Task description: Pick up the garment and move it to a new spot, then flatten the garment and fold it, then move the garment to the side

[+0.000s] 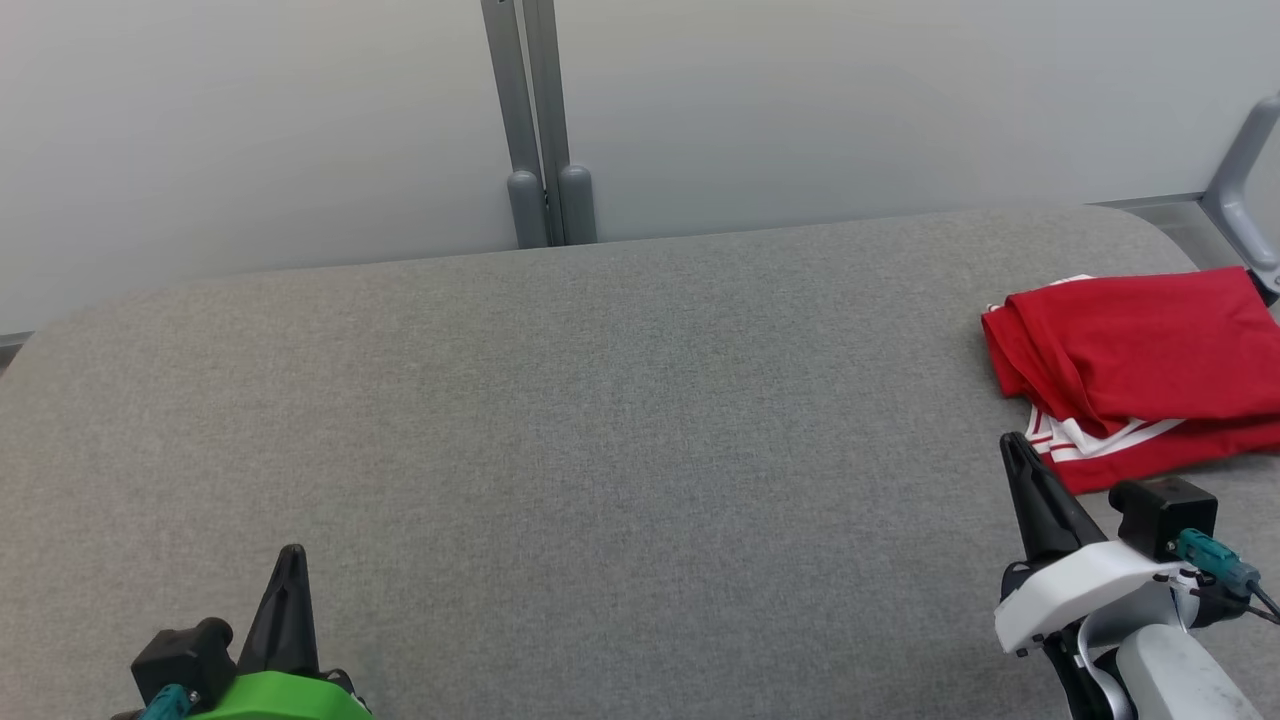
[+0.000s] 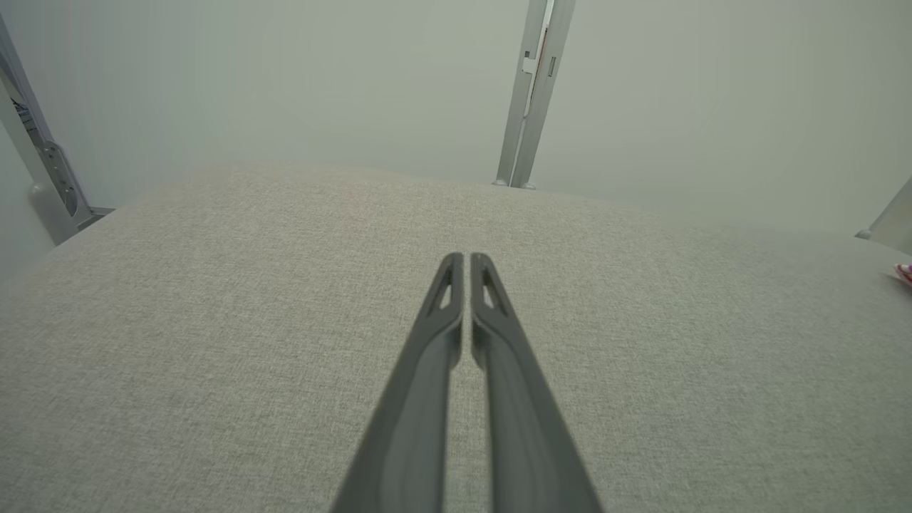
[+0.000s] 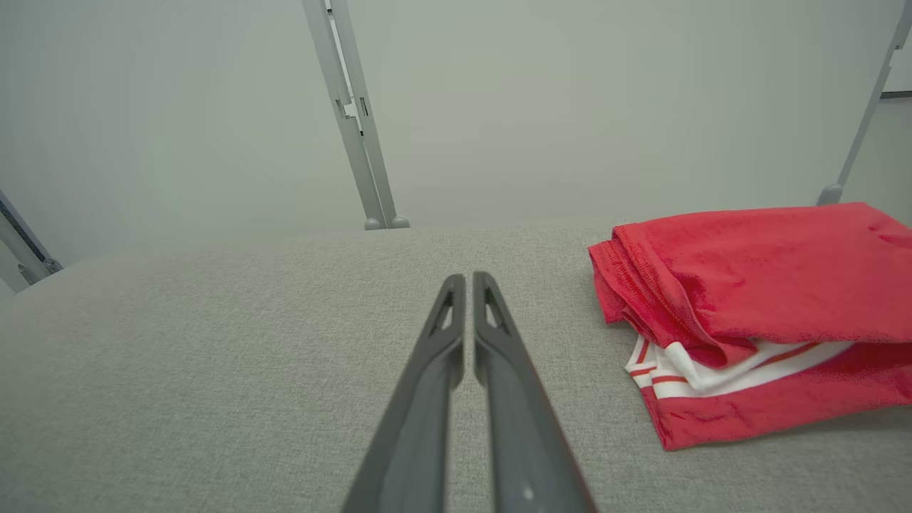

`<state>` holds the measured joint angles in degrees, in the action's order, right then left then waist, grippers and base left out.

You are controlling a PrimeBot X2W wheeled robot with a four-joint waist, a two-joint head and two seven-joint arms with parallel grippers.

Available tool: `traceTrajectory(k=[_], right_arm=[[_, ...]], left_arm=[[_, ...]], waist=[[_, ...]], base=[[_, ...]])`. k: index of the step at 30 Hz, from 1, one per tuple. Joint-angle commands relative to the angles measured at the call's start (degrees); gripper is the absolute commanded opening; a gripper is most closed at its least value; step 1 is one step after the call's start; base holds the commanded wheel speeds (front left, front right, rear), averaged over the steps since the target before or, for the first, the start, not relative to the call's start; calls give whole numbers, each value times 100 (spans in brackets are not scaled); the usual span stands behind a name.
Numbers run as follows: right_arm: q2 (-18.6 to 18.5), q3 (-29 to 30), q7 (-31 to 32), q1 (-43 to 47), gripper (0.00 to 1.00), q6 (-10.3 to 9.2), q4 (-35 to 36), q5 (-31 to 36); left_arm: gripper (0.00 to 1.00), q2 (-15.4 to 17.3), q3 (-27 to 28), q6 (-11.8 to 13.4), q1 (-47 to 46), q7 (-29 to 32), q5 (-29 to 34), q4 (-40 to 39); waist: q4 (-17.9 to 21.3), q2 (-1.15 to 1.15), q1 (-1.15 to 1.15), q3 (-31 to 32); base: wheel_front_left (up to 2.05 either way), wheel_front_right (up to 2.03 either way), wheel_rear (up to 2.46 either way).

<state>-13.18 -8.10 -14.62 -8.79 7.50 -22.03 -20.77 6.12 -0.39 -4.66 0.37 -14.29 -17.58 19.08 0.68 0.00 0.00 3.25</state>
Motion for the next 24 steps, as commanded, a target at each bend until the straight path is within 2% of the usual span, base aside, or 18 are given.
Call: traceTrajectory(k=[1, 24], right_arm=[[-20, 80, 58, -109, 0, 0, 79, -210], [280, 481, 651, 4, 0, 0, 314, -2230]], left_arm=[[0, 19, 66, -11, -119, 76, -213, -55], [0, -78, 228, -94, -274, 639, -2331, -222]], waist=[[-1, 0, 0, -5], [-14, 0, 0, -67]], base=[[0, 0, 0], [0, 0, 0]])
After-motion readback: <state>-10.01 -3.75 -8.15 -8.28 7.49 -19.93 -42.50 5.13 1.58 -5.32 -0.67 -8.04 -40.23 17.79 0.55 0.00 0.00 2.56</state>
